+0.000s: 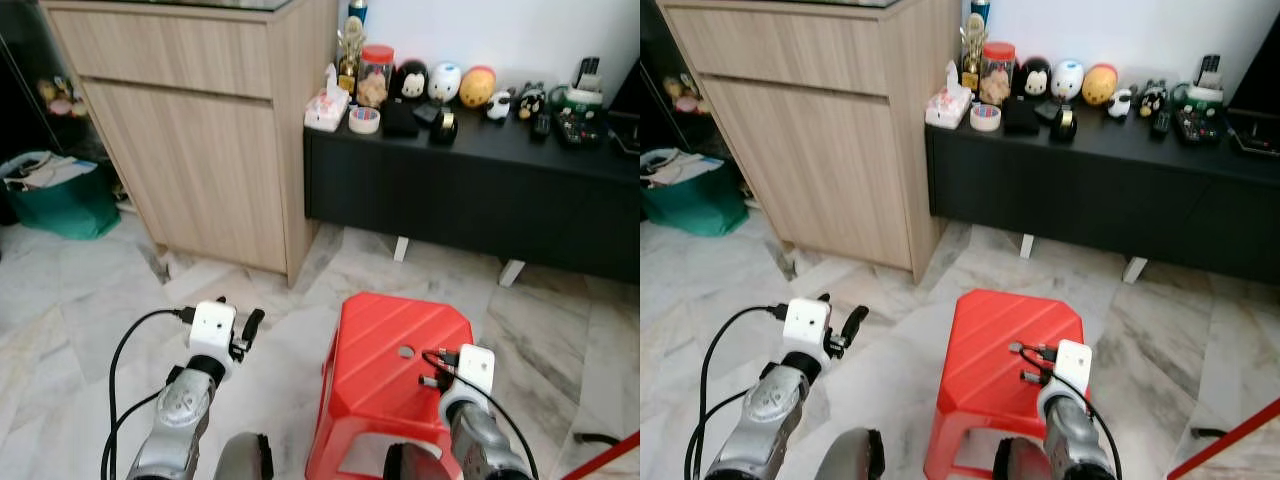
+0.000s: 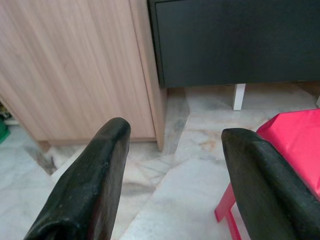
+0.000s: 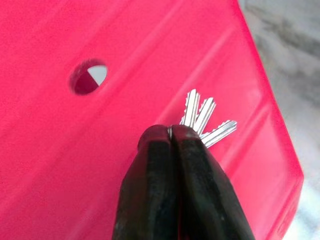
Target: Hang keys on a hook
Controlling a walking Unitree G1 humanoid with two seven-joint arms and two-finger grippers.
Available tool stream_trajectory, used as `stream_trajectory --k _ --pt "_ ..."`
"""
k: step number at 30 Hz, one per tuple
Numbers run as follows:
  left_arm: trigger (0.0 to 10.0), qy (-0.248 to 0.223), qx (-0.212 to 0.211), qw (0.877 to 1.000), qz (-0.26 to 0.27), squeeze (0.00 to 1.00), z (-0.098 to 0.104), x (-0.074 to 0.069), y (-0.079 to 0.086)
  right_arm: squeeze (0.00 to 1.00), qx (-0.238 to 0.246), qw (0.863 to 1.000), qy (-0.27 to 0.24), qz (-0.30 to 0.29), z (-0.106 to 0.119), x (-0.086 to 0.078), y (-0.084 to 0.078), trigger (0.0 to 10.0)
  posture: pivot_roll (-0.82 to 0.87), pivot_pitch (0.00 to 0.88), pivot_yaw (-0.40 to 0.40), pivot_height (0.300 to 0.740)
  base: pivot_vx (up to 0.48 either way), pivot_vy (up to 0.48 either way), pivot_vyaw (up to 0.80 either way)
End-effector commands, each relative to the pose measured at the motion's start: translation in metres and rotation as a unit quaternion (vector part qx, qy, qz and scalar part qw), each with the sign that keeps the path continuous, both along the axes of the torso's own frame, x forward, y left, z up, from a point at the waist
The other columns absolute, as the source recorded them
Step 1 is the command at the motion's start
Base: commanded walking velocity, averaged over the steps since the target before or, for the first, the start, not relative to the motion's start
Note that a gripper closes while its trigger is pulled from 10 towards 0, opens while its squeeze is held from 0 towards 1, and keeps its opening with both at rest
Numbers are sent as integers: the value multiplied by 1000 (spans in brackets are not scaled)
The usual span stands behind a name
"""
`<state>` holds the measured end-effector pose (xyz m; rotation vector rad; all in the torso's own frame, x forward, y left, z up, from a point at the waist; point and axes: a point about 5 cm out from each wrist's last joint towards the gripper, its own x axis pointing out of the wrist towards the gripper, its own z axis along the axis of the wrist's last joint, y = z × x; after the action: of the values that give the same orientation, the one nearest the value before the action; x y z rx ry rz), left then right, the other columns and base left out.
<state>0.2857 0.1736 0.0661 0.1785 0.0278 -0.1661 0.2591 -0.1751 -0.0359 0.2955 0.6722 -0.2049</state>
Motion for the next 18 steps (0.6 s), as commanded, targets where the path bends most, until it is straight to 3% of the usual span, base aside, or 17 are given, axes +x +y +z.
stream_trajectory --k 1,2,3,4,5,6,9,12,18 --pt "10000 -1 19 1000 -11 0 -1 1 0 0 4 998 -70 1 20 20 -1 10000 79 0 -41 605 0 0 0" --pt "10000 -1 19 1000 -11 0 -1 1 0 0 4 998 -70 1 20 20 -1 10000 79 0 -41 605 0 0 0" --pt "10000 -1 22 1000 -11 0 -1 1 0 0 -57 990 -112 66 31 27 3 10000 81 0 -39 605 0 0 0" --pt "10000 -1 23 1000 -11 0 -1 0 0 0 -81 984 -116 107 31 27 8 10000 77 0 -39 605 0 0 0" --pt "10000 -2 24 1000 -12 0 -2 0 0 0 -45 994 -53 81 18 20 8 10000 76 0 -39 605 0 0 0" --pt "10000 -2 24 1000 -12 0 -2 0 0 0 -45 994 -53 81 18 20 8 10000 76 0 -39 605 0 0 0" --pt "10000 -3 25 1000 -14 0 -2 0 -1 0 -12 998 40 38 0 4 3 10000 76 0 -39 605 0 0 0" --pt "10000 -3 25 1000 -17 0 -3 0 -3 0 -62 992 57 97 -4 -2 5 10000 80 0 -39 605 0 0 0" --pt "10000 -1 26 999 -19 0 -5 -1 -3 0 -58 991 77 96 -10 -7 5 10000 76 0 -39 605 0 0 0"
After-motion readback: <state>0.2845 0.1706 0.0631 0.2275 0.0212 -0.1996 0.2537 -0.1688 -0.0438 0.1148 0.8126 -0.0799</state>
